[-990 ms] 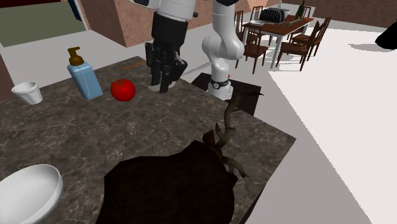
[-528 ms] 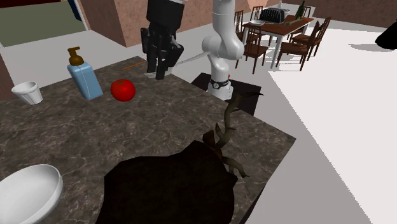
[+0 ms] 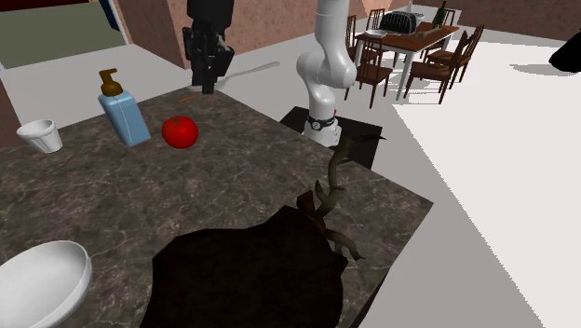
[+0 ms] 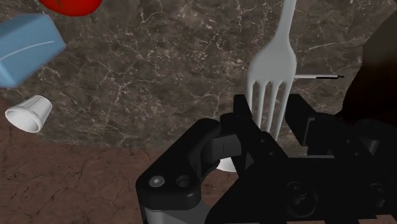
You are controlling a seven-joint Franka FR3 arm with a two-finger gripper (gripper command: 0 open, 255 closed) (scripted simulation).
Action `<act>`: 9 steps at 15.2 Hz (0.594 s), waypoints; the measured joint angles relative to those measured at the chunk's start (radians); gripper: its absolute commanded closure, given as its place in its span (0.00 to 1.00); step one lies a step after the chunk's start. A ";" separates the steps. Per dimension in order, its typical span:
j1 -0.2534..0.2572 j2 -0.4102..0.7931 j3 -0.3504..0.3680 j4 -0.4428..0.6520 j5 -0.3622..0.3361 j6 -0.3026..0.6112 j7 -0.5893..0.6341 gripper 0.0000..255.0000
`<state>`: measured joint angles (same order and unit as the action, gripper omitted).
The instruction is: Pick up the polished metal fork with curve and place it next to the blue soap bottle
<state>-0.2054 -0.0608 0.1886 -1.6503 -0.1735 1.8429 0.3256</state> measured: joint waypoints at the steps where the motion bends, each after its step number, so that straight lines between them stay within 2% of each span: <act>1: -0.010 -0.018 -0.012 -0.018 0.008 0.005 -0.022 1.00; 9: -0.085 -0.136 -0.128 -0.175 0.058 0.071 -0.216 1.00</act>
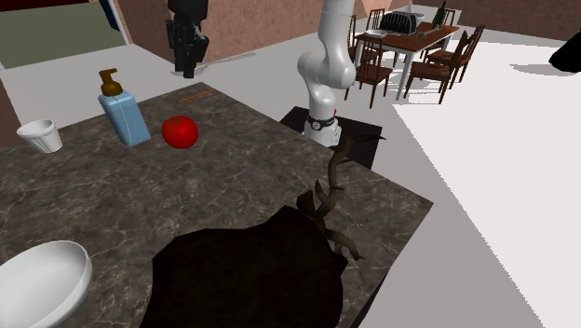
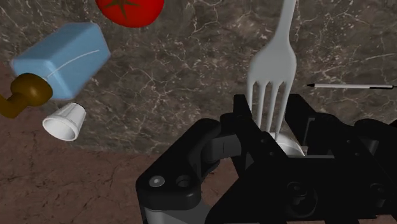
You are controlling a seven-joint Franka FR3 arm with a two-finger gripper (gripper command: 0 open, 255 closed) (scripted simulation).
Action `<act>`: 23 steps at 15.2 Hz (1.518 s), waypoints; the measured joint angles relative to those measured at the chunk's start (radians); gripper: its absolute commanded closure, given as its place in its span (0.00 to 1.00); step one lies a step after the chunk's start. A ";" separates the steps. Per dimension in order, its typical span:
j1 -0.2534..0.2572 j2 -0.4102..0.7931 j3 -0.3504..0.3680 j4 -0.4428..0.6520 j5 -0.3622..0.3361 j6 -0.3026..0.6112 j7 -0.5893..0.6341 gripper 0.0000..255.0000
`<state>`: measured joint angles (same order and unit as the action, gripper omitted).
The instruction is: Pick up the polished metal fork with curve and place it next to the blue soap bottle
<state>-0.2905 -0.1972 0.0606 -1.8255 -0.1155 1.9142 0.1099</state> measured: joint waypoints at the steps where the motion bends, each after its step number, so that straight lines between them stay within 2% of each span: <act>1: -0.008 -0.001 -0.014 0.001 0.004 0.000 -0.024 1.00; 7: -0.060 -0.034 -0.109 -0.030 0.028 0.012 -0.176 1.00; 13: -0.109 -0.020 -0.204 -0.012 0.054 0.017 -0.325 1.00; 23: -0.197 0.083 -0.371 0.103 0.134 0.006 -0.598 1.00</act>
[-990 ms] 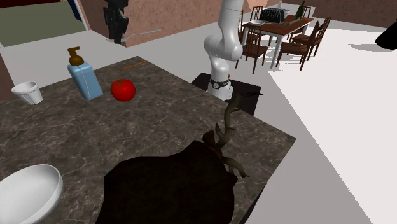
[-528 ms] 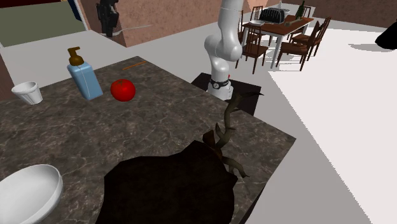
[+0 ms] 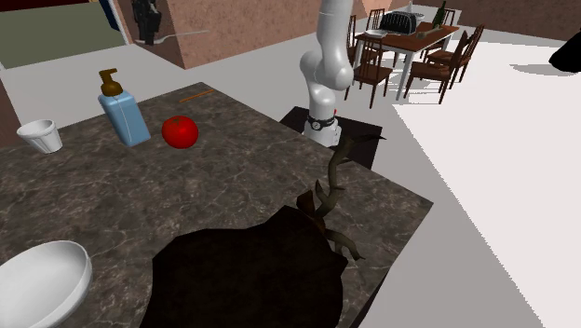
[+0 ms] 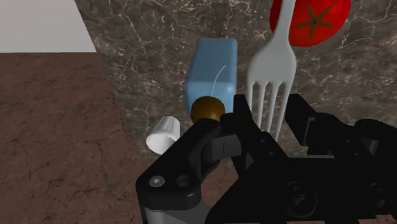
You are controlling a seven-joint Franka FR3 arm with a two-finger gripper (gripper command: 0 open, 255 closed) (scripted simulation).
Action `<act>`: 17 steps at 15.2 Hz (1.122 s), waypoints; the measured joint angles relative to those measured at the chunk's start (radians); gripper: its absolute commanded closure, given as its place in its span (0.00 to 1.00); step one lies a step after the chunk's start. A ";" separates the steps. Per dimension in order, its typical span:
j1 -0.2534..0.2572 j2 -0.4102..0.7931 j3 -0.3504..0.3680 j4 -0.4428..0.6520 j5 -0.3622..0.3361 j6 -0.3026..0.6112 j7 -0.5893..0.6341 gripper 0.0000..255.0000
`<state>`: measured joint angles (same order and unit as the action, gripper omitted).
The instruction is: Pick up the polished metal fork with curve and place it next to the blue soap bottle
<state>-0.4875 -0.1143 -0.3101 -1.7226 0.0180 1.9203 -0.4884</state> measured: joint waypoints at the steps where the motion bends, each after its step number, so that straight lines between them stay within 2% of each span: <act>1: -0.008 0.015 -0.014 0.015 0.010 -0.001 -0.025 1.00; 5: -0.051 0.084 -0.072 0.086 0.063 -0.015 -0.132 1.00; 10: -0.125 0.212 -0.138 0.237 0.157 -0.064 -0.274 1.00; 17: -0.283 0.438 -0.185 0.534 0.309 -0.187 -0.431 1.00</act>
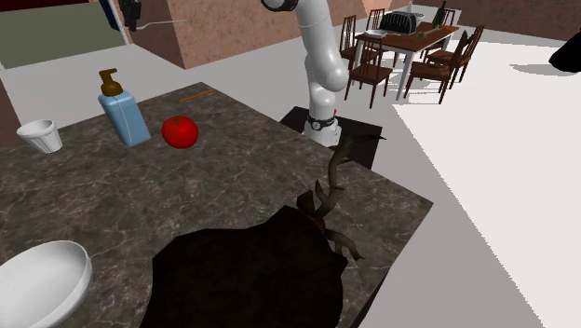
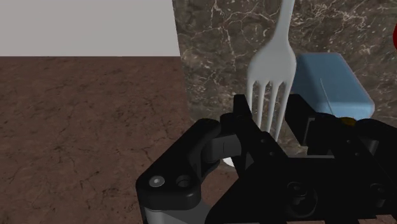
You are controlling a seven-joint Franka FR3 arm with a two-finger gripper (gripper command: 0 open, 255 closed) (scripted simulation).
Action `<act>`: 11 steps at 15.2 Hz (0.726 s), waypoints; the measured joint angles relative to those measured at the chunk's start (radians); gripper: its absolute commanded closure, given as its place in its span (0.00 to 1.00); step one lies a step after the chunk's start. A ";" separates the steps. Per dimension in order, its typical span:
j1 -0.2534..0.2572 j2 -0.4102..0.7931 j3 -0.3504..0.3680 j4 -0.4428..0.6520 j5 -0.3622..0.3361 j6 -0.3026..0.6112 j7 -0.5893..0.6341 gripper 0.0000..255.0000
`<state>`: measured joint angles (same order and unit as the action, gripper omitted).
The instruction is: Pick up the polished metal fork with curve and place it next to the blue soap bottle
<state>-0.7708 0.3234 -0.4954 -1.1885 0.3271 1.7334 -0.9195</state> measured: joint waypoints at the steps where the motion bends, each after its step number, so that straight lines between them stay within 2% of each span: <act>1: -0.012 0.014 -0.001 0.012 0.009 -0.001 -0.010 1.00; 11: 0.012 -0.019 0.000 -0.166 0.001 0.143 -0.042 1.00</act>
<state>-0.7585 0.3043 -0.4956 -1.3549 0.3284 1.8761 -0.9616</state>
